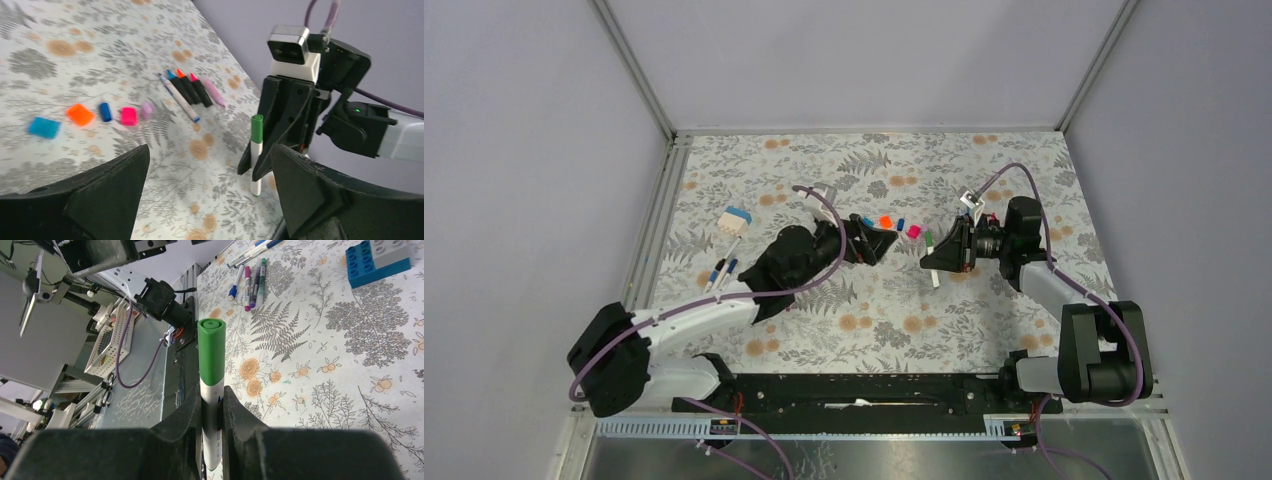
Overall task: Open the pen caps
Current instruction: Open the pen cap from the pen.
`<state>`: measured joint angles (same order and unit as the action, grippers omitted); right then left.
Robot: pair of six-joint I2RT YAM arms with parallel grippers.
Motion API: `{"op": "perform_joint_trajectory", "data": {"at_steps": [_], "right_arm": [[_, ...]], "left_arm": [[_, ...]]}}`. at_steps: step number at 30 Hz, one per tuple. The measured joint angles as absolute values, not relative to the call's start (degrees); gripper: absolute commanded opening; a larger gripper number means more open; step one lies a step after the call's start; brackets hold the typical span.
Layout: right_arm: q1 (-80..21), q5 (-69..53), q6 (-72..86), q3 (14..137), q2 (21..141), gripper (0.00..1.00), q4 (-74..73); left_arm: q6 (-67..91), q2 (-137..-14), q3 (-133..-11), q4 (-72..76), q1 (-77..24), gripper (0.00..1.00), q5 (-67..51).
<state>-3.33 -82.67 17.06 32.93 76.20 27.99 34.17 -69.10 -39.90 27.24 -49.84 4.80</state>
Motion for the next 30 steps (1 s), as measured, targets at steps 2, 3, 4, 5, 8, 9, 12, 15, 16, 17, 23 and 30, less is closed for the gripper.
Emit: {"op": "perform_joint_trajectory", "data": {"at_steps": [2,3,4,5,8,9,12,15,16,17,23,30], "right_arm": [[-3.33,-83.22,15.99,32.93,76.20,0.00,27.05],[-3.38,-83.40,15.51,32.93,76.20,0.00,26.57],[-3.42,-83.59,15.14,32.93,76.23,0.00,26.17],[-3.44,-83.61,14.85,32.93,76.23,0.00,25.91],[-3.64,-83.66,14.13,32.93,76.23,0.00,25.28],[-3.70,-83.68,13.96,32.93,76.23,0.00,25.08],[-3.95,-83.66,13.56,32.93,76.25,0.00,24.91],[-4.23,-83.66,13.19,32.93,76.47,0.00,24.69],[-4.34,-83.61,13.04,32.93,76.62,0.00,24.53],[-4.40,-83.59,12.91,32.93,76.73,0.00,24.43],[-4.69,-83.46,12.32,32.93,76.90,0.00,23.35],[-4.95,-83.26,12.05,32.95,76.90,0.00,22.83]], "left_arm": [[36.10,-71.72,-40.47,29.78,-49.87,0.99,2.46],[36.86,-72.95,-40.51,31.00,-49.87,0.99,1.43],[37.82,-74.22,-40.56,32.21,-49.87,0.99,0.38],[38.87,-75.70,-40.69,33.41,-49.87,0.99,-0.67],[41.78,-80.53,-41.93,35.90,-49.89,0.99,-3.16],[42.48,-81.71,-42.44,36.21,-49.89,0.98,-3.53],[44.91,-85.34,-44.42,37.30,-50.00,0.94,-4.38],[46.74,-87.42,-46.30,37.95,-50.22,0.85,-4.49],[47.22,-87.99,-46.92,38.04,-50.33,0.81,-4.49],[47.75,-88.49,-47.44,38.28,-50.46,0.78,-4.47],[49.60,-91.26,-49.80,38.41,-51.59,0.62,-4.29],[50.83,-93.19,-51.79,37.17,-52.38,0.37,-4.32]]}}
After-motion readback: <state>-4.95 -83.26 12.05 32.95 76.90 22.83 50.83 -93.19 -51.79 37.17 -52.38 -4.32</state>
